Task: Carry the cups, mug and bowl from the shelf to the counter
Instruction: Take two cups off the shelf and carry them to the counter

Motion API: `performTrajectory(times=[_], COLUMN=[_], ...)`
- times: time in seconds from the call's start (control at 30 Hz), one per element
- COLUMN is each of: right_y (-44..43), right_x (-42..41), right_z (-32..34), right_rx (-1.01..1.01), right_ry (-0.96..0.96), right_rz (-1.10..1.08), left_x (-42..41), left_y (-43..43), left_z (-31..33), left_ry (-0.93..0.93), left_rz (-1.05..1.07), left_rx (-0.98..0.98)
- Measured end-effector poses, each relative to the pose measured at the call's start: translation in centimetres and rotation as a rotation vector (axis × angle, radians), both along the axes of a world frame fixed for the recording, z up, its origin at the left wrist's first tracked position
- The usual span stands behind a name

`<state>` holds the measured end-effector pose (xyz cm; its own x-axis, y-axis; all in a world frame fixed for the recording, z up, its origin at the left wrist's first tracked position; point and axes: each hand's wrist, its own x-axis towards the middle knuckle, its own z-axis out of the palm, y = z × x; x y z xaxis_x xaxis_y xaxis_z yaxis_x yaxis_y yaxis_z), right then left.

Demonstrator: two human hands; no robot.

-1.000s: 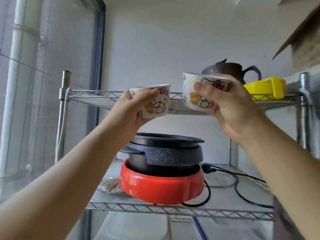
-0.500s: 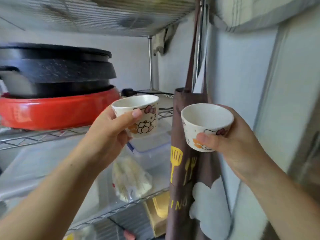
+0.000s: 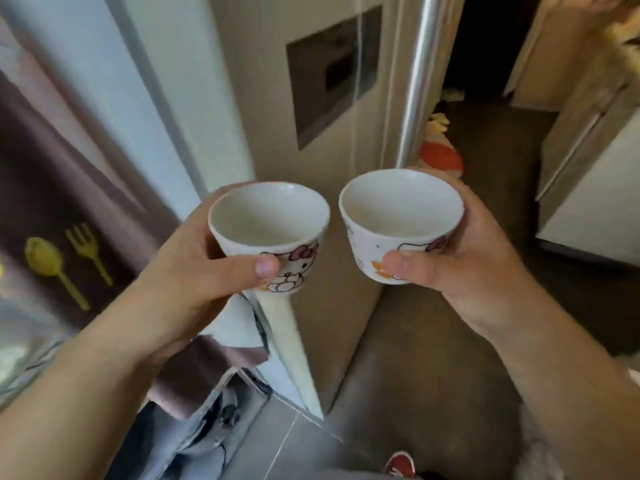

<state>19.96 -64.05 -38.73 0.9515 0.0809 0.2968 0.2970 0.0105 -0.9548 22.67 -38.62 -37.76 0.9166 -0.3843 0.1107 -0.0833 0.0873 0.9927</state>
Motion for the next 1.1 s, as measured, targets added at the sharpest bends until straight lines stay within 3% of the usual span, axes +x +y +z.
performTrajectory(times=[0.27,0.6,1.1], right_y=[-14.7,-27.9,-47.4], right_x=[0.1,0.0,15.6], right_z=[-7.0,-14.8,-17.7], right_rx=[-0.142,-0.142,-0.131], right_ry=[0.156,0.397,0.473], right_rz=[-0.368,-0.67,-0.899], left_x=[6.4,11.0,27.5], left_y=[-15.5,-30.2,-51.1], left_z=[-6.4,-13.6,-19.6], left_ry=[0.102,0.148,0.16], left_rz=[-0.184,-0.225,-0.323], left_rx=[0.036,0.282,0.368])
